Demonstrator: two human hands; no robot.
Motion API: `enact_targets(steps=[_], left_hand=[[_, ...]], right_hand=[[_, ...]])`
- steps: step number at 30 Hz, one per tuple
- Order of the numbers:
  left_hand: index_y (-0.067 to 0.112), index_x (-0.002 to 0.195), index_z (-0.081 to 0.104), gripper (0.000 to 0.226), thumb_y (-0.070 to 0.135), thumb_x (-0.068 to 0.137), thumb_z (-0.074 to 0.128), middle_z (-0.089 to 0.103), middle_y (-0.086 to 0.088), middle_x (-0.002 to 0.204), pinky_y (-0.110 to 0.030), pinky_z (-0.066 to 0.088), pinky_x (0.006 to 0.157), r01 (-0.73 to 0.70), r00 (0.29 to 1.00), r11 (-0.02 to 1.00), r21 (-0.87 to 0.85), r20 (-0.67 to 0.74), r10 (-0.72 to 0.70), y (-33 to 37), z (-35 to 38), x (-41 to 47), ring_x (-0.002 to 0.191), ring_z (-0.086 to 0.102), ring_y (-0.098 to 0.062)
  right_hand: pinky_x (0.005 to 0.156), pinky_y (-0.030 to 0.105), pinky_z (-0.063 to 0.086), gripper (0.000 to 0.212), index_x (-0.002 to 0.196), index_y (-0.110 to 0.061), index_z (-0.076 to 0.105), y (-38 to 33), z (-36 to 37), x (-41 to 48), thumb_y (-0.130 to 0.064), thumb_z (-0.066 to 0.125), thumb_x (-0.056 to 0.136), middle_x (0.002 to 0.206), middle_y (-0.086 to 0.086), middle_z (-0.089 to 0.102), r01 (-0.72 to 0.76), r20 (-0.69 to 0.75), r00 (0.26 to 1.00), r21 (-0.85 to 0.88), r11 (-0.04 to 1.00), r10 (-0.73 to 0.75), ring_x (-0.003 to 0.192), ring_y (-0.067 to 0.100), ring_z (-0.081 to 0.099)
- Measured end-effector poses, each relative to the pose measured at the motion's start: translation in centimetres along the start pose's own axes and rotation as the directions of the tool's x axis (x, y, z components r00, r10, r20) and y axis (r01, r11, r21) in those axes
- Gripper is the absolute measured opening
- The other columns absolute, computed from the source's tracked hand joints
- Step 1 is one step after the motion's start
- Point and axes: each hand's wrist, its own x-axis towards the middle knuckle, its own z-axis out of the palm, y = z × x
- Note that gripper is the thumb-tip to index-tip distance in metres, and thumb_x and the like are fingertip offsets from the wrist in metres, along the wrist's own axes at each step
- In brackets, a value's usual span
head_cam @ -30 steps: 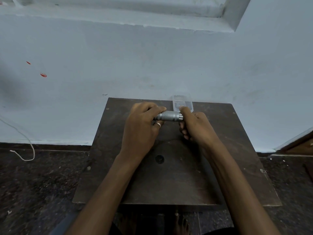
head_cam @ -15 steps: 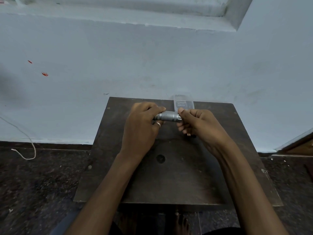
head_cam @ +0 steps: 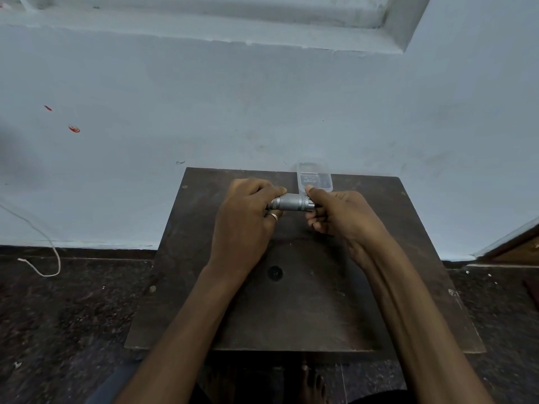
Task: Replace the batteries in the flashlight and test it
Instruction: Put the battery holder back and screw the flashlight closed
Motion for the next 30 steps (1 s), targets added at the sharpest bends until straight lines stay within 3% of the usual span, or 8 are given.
enact_targets(steps=[5, 8, 11, 13, 15, 18, 24, 30], left_hand=[[0.014, 0.104, 0.076, 0.032, 0.007, 0.073, 0.081, 0.07, 0.001, 0.098, -0.018, 0.038, 0.08, 0.005, 0.999, 1.0, -0.012, -0.04, -0.006, -0.4, 0.0, 0.3, 0.095, 0.058, -0.024], [0.015, 0.104, 0.076, 0.032, 0.009, 0.073, 0.081, 0.071, 0.0, 0.099, -0.023, 0.042, 0.08, 0.006, 0.999, 1.0, -0.023, -0.048, -0.007, -0.3, 0.0, 0.3, 0.095, 0.059, -0.025], [0.016, 0.108, 0.074, 0.037, 0.016, 0.073, 0.083, 0.069, 0.001, 0.103, -0.029, 0.047, 0.082, 0.005, 0.999, 0.999, -0.049, -0.048, -0.007, -0.2, -0.1, 0.4, 0.097, 0.06, -0.024], [0.019, 0.12, 0.068, 0.054, 0.027, 0.07, 0.086, 0.065, 0.003, 0.11, -0.025, 0.048, 0.084, 0.099, 0.995, 0.989, -0.11, 0.007, -0.098, -0.3, -0.3, 0.6, 0.1, 0.059, -0.017], [0.024, 0.129, 0.06, 0.07, 0.038, 0.067, 0.088, 0.062, 0.012, 0.113, -0.006, 0.045, 0.08, 0.297, 0.954, 0.923, -0.243, 0.121, -0.275, -0.5, -0.6, 0.8, 0.098, 0.06, -0.002], [0.024, 0.118, 0.066, 0.058, 0.031, 0.066, 0.09, 0.072, 0.011, 0.105, -0.006, 0.05, 0.072, 0.525, 0.851, 0.702, -0.482, 0.292, -0.436, -0.9, -0.8, 1.1, 0.087, 0.068, 0.005], [0.016, 0.103, 0.074, 0.035, 0.014, 0.07, 0.087, 0.078, 0.003, 0.093, -0.016, 0.055, 0.074, 0.544, 0.823, 0.498, -0.676, 0.312, -0.475, -0.6, -0.8, 1.1, 0.087, 0.073, -0.006], [0.014, 0.104, 0.074, 0.035, 0.011, 0.071, 0.087, 0.078, 0.0, 0.094, -0.021, 0.057, 0.078, 0.547, 0.811, 0.446, -0.709, 0.318, -0.491, -0.6, -0.7, 1.1, 0.088, 0.073, -0.01]], right_hand=[[0.06, 0.021, 0.056, 0.036, 0.093, -0.011, 0.076, 0.1, 0.1, -0.7, -0.046, 0.068, 0.091, 0.082, 0.005, 0.078, 0.038, 0.086, 0.995, 0.042, 0.998, -0.042, 0.076, 0.012, 0.076], [0.064, 0.02, 0.057, 0.019, 0.103, -0.01, 0.071, 0.3, 0.5, -1.1, -0.025, 0.073, 0.091, 0.091, 0.008, 0.079, 0.105, 0.133, 0.983, 0.17, 0.98, -0.129, 0.085, 0.015, 0.075], [0.068, 0.021, 0.058, 0.028, 0.112, -0.003, 0.066, 0.3, 0.9, -1.0, -0.012, 0.076, 0.088, 0.082, 0.005, 0.078, 0.176, 0.054, 0.979, 0.252, 0.951, -0.195, 0.079, 0.015, 0.074], [0.073, 0.025, 0.061, 0.028, 0.111, -0.004, 0.064, 0.4, 0.8, -0.8, -0.01, 0.076, 0.087, 0.077, 0.003, 0.077, 0.216, 0.006, 0.974, 0.278, 0.936, -0.226, 0.077, 0.014, 0.074], [0.079, 0.029, 0.062, 0.026, 0.108, -0.009, 0.063, 0.5, 0.6, -0.7, -0.011, 0.077, 0.086, 0.076, 0.002, 0.077, 0.253, -0.05, 0.967, 0.286, 0.924, -0.249, 0.078, 0.015, 0.074], [0.081, 0.031, 0.062, 0.03, 0.108, -0.012, 0.06, 0.4, 0.2, -0.6, -0.014, 0.079, 0.085, 0.08, 0.002, 0.078, 0.297, -0.116, 0.955, 0.315, 0.901, -0.274, 0.082, 0.019, 0.075], [0.076, 0.029, 0.061, 0.027, 0.104, -0.011, 0.059, 0.6, 1.1, -0.7, -0.019, 0.078, 0.087, 0.081, 0.003, 0.078, 0.369, -0.225, 0.925, 0.349, 0.862, -0.305, 0.085, 0.024, 0.074], [0.079, 0.037, 0.063, 0.023, 0.102, -0.011, 0.06, 1.0, 2.5, -1.1, -0.022, 0.076, 0.09, 0.087, 0.014, 0.076, 0.443, -0.33, 0.879, 0.292, 0.848, -0.346, 0.083, 0.023, 0.075]])
